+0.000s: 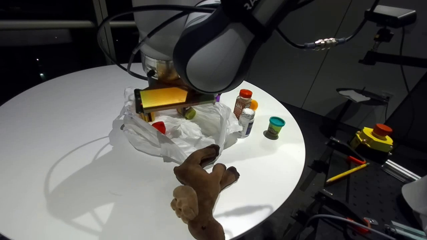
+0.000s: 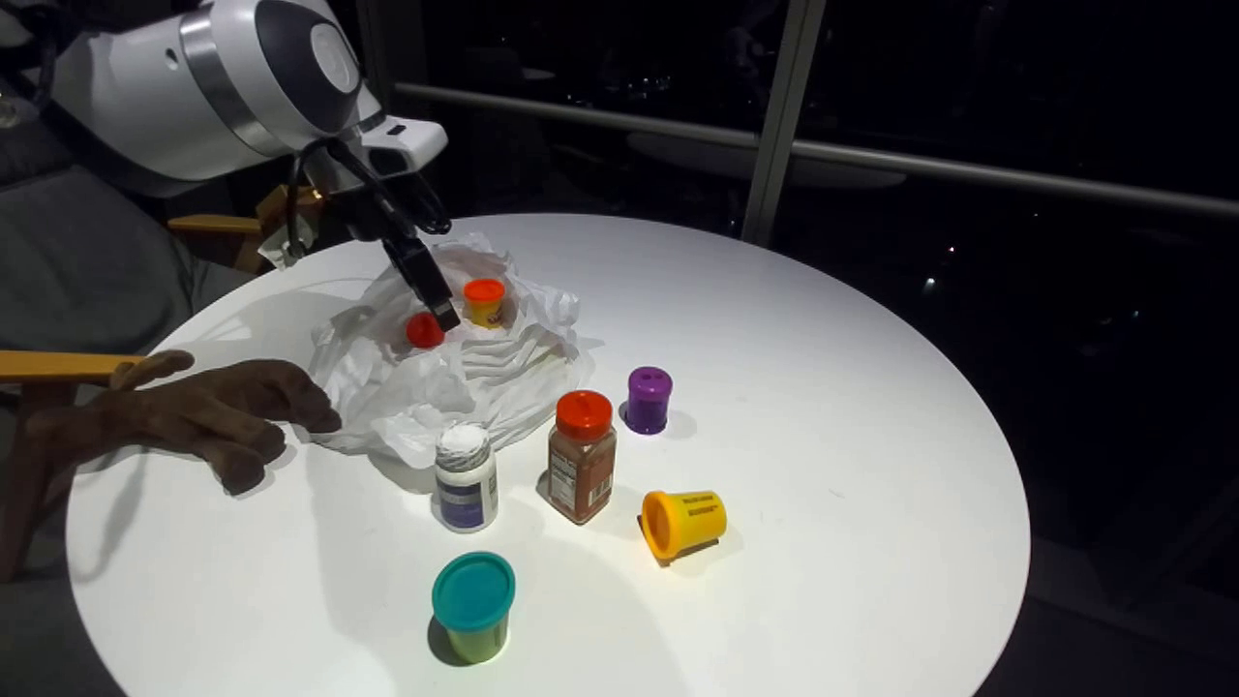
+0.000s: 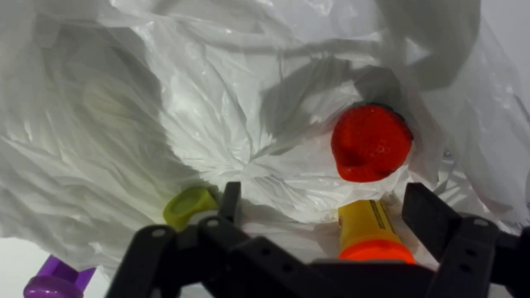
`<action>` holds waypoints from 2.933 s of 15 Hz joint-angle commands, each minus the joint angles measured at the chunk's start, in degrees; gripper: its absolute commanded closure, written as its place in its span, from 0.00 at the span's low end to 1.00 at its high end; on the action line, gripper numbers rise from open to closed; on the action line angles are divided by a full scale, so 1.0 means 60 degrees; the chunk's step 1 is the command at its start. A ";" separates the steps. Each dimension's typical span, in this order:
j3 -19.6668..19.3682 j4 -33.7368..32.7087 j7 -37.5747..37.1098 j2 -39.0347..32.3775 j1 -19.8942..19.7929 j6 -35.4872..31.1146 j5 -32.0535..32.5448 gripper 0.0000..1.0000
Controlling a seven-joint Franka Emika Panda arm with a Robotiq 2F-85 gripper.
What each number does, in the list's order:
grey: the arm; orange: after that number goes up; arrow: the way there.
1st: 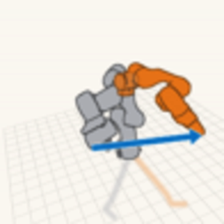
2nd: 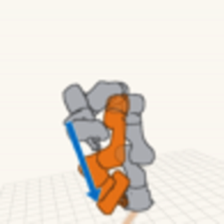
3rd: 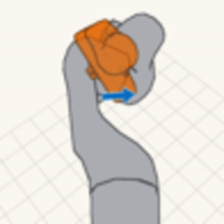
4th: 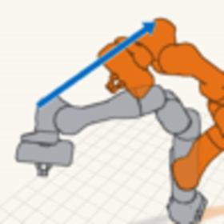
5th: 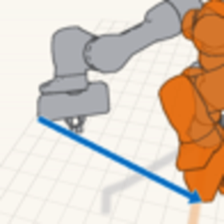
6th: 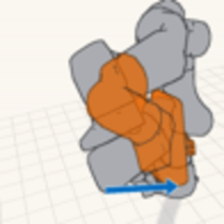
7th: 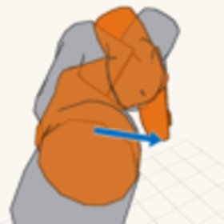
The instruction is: Pick the object in the plastic bag and put them on the table
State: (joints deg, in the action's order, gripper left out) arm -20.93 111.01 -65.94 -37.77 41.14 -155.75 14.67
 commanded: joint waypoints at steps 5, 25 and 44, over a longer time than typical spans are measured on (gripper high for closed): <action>0.1054 -0.0438 -0.0395 -0.0434 -0.0990 -0.0626 -0.0410 0.00; 0.1156 0.0163 -0.1255 -0.0097 -0.0910 -0.1333 -0.0557 0.87; -0.0408 0.6217 -0.1699 0.5877 -0.0143 -0.1420 0.2365 0.87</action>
State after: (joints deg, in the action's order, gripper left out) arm -22.37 143.29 -76.87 -4.73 41.36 -162.30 28.12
